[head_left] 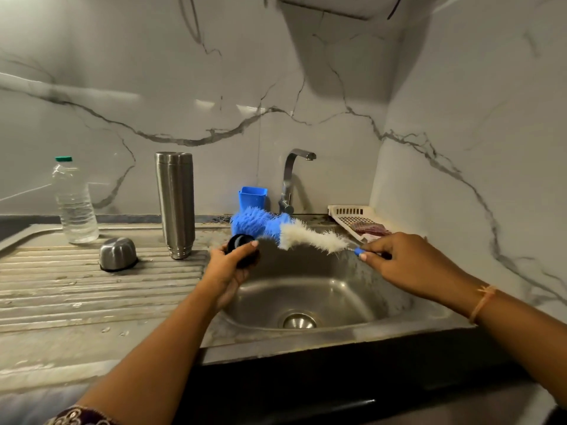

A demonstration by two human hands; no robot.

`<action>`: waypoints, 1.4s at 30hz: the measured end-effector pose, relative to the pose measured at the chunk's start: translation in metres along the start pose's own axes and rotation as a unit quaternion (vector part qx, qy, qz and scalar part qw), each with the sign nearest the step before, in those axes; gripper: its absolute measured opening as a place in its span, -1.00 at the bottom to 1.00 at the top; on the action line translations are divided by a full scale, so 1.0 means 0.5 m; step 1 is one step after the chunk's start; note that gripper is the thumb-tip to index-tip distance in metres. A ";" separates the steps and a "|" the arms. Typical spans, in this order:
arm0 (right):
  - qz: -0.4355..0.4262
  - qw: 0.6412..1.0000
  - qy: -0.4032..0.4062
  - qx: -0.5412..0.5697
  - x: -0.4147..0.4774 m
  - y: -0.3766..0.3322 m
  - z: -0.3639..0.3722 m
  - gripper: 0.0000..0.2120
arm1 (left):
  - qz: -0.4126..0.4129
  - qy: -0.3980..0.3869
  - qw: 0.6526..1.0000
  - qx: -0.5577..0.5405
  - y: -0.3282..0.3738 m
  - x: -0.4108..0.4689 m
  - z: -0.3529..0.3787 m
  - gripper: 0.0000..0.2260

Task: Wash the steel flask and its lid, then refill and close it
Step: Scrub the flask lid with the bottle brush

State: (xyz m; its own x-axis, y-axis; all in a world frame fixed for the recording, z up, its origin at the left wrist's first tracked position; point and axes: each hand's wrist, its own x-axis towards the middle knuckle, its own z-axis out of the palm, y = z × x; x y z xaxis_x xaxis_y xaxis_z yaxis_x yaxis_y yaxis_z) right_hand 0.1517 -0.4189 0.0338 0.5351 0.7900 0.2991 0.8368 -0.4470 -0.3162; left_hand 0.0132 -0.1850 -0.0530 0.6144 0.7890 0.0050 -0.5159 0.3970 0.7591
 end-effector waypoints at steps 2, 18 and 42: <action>-0.007 1.000 -0.002 0.020 -0.008 0.010 0.005 -0.74 | -0.038 0.005 0.992 -0.119 0.001 0.008 -0.001 -0.76; -0.030 0.998 -0.020 -0.045 -0.080 -0.046 0.090 -0.70 | -0.085 0.016 0.979 -0.187 -0.022 0.019 0.011 -0.66; 0.019 0.998 -0.001 -0.063 -0.070 -0.107 0.117 -0.80 | -0.143 0.044 0.987 -0.050 -0.042 0.019 0.023 -0.47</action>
State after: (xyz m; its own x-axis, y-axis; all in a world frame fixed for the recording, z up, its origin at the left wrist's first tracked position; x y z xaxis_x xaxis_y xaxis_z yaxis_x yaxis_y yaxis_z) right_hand 0.0814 -0.3979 -0.0124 0.5674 0.7716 0.2876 0.8233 -0.5263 -0.2126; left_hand 0.0365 -0.1914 -0.0615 0.6908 0.6745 -0.2603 -0.3890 0.6503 0.6525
